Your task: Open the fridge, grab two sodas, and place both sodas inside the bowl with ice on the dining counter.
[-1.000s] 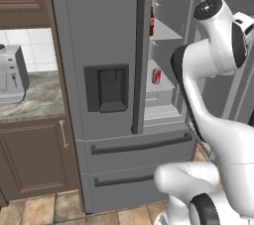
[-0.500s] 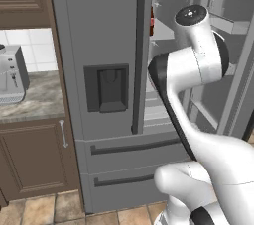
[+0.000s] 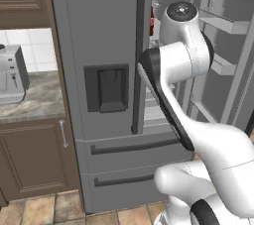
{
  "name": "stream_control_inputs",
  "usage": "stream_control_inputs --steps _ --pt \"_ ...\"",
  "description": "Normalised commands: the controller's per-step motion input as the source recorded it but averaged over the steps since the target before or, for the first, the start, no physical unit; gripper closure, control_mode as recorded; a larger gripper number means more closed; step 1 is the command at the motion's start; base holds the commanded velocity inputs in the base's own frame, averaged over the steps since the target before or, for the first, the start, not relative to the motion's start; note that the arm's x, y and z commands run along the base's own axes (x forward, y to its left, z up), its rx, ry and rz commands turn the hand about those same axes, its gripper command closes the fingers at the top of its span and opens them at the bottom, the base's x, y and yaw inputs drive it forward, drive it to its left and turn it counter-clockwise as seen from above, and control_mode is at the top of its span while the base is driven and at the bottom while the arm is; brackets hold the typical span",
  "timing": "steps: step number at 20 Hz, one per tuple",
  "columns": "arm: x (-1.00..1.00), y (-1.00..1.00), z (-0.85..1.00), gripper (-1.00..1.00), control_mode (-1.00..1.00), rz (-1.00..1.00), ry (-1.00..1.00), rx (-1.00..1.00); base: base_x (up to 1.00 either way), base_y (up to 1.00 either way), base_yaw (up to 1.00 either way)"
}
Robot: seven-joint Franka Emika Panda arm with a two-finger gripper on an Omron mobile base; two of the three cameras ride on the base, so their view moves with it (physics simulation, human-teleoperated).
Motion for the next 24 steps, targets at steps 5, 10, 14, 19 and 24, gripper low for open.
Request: stream_control_inputs --steps 5,10,14,19,24 --pt "0.64 0.21 0.00 -1.00 -1.00 -0.07 -0.06 0.14 0.00 0.00 0.00" --pt "0.57 0.05 0.00 -1.00 -1.00 -0.03 -0.01 0.09 0.00 0.00 0.00" --pt "0.64 0.00 0.00 -1.00 -1.00 0.00 0.00 0.04 0.00 0.00 0.00" --pt "0.67 0.00 -0.01 -1.00 -1.00 0.00 0.00 0.00 0.00 0.00 0.00" --pt "0.60 0.00 -0.08 -1.00 -1.00 0.00 -0.02 0.00 0.00 0.00 0.00"
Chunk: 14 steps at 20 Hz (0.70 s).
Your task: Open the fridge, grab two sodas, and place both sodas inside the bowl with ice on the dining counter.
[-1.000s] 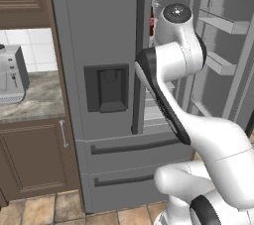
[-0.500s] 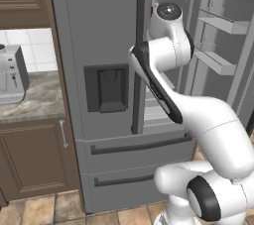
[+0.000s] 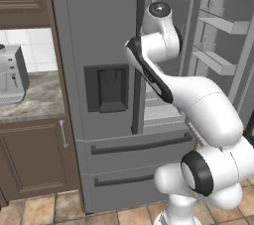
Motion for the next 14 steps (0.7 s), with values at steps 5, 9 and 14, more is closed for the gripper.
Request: stream_control_inputs --steps 5,9,14 --pt "0.52 0.05 -0.11 -1.00 -1.00 0.00 -0.03 0.02 0.00 0.00 0.00" --pt "0.49 0.07 -0.12 -1.00 -1.00 0.00 -0.05 0.06 0.00 0.00 0.00" --pt "0.49 0.04 -0.19 -1.00 -1.00 0.00 -0.07 0.05 0.00 0.00 0.00"
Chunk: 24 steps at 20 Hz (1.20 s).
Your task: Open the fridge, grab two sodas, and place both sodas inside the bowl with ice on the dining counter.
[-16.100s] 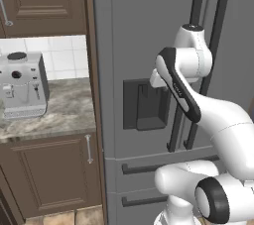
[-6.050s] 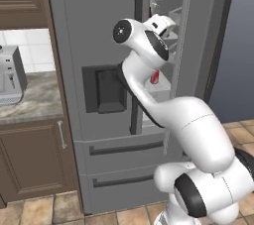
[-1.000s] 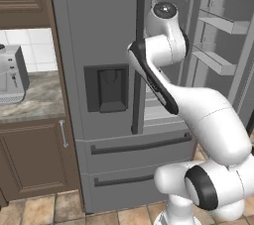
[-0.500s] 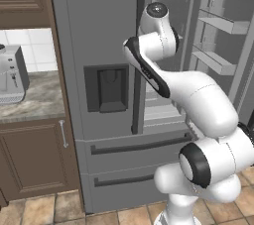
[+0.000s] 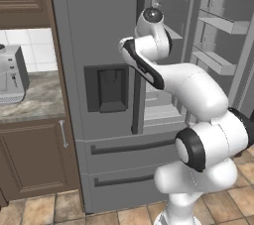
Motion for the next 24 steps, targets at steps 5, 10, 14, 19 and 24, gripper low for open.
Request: stream_control_inputs --steps 5,10,14,19,24 --pt "0.53 0.05 -0.15 -1.00 -1.00 0.00 -0.04 0.05 0.00 0.00 0.00" --pt "0.54 0.07 -0.14 1.00 -1.00 0.00 0.00 0.04 0.00 0.00 0.00" --pt "0.10 0.07 -0.11 1.00 -1.00 -0.01 0.01 0.00 0.00 0.00 0.00" --pt "-0.30 0.12 -0.09 1.00 -1.00 0.02 -0.01 0.00 0.00 0.00 0.00" --pt "-0.92 0.39 -0.10 1.00 -1.00 0.11 -0.06 0.00 0.00 0.00 0.00"
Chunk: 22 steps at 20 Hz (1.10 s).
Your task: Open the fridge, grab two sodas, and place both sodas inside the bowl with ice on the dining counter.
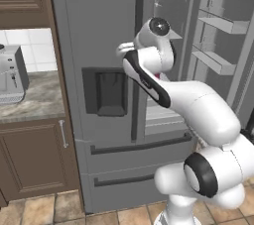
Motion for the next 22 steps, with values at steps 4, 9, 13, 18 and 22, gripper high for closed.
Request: stream_control_inputs --steps 4,9,13,18,22 --pt "-1.00 0.57 -0.13 1.00 -1.00 0.12 -0.08 0.00 0.00 0.00 0.00" --pt "-1.00 0.78 -0.14 1.00 -1.00 0.14 -0.05 0.00 0.00 0.00 0.00" --pt "-0.89 0.82 -0.18 -1.00 -1.00 0.22 -0.01 -0.03 0.00 0.00 0.00" --pt "-0.97 -0.26 0.04 -1.00 -1.00 -0.06 0.01 0.08 0.00 0.00 0.00" --pt "-0.74 -0.85 0.16 -1.00 -1.00 -0.21 0.08 0.15 0.00 0.00 0.00"
